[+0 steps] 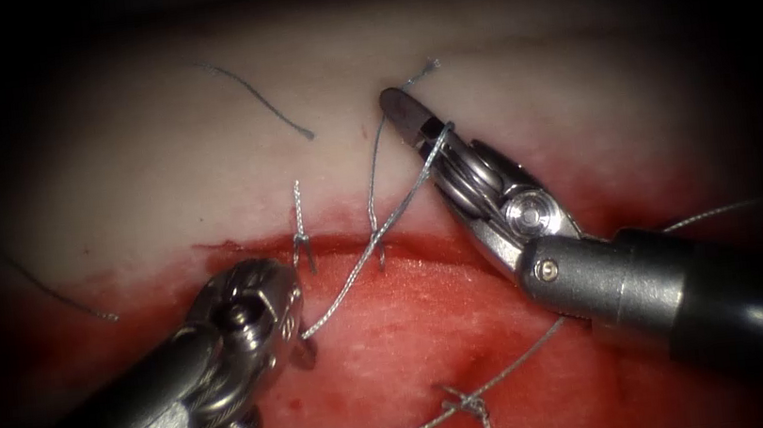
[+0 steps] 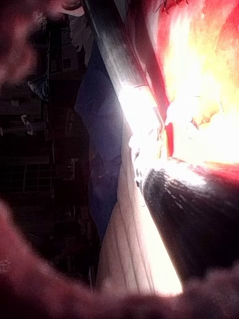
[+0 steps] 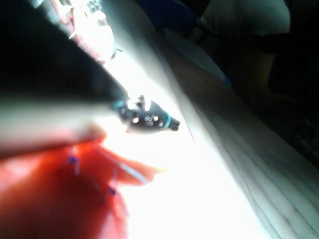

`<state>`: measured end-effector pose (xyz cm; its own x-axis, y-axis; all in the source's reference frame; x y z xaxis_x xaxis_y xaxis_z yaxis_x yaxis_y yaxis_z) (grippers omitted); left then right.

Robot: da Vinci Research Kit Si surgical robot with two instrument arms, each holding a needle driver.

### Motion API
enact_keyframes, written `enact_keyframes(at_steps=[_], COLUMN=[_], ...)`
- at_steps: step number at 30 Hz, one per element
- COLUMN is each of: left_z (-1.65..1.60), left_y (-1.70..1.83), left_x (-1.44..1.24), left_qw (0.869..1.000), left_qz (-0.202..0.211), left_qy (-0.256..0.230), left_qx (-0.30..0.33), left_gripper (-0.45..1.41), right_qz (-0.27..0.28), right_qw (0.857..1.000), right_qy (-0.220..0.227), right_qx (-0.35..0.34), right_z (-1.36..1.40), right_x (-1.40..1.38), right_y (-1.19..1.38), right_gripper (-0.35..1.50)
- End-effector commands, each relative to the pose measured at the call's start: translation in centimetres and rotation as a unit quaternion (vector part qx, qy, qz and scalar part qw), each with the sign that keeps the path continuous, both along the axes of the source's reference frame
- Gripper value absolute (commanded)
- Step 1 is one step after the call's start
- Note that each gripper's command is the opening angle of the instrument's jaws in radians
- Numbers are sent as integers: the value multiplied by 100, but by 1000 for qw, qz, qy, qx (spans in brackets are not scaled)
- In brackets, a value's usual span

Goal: Wound Closure

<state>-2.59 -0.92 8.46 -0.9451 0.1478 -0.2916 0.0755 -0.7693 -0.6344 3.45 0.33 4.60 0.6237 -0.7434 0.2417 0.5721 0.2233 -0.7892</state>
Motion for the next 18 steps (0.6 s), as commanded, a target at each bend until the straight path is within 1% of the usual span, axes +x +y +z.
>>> enact_keyframes(at_steps=[1, 2, 3, 5, 10, 14, 18], left_z=[-7, -7, -7, -7, -7, -7, -8], left_y=[14, 14, 14, 14, 15, 15, 14], left_x=[-1, -1, -1, -1, -2, -3, -3], left_qw=[1000, 1000, 1000, 1000, 1000, 1000, 1000], left_qz=[0, 0, 1, -2, -1, -1, -1], left_qy=[-3, -3, -4, -2, 0, 0, -1], left_qx=[-5, -5, -5, -4, -3, -3, -1], left_gripper=[-45, -45, -45, -45, -45, -45, -45], right_qz=[-1, -4, -5, 1, -4, -6, 2], right_qw=[1000, 1000, 1000, 1000, 1000, 998, 998], right_qy=[8, 11, 13, 6, -23, -59, -63], right_qx=[-3, -3, -3, -2, 12, 24, 25], right_z=[-14, -15, -16, -15, -3, 17, 36], right_x=[11, 12, 13, 15, 14, 12, 10], right_y=[9, 8, 8, 8, 14, 17, 21], right_gripper=[63, 88, 94, 99, 105, 105, 103])
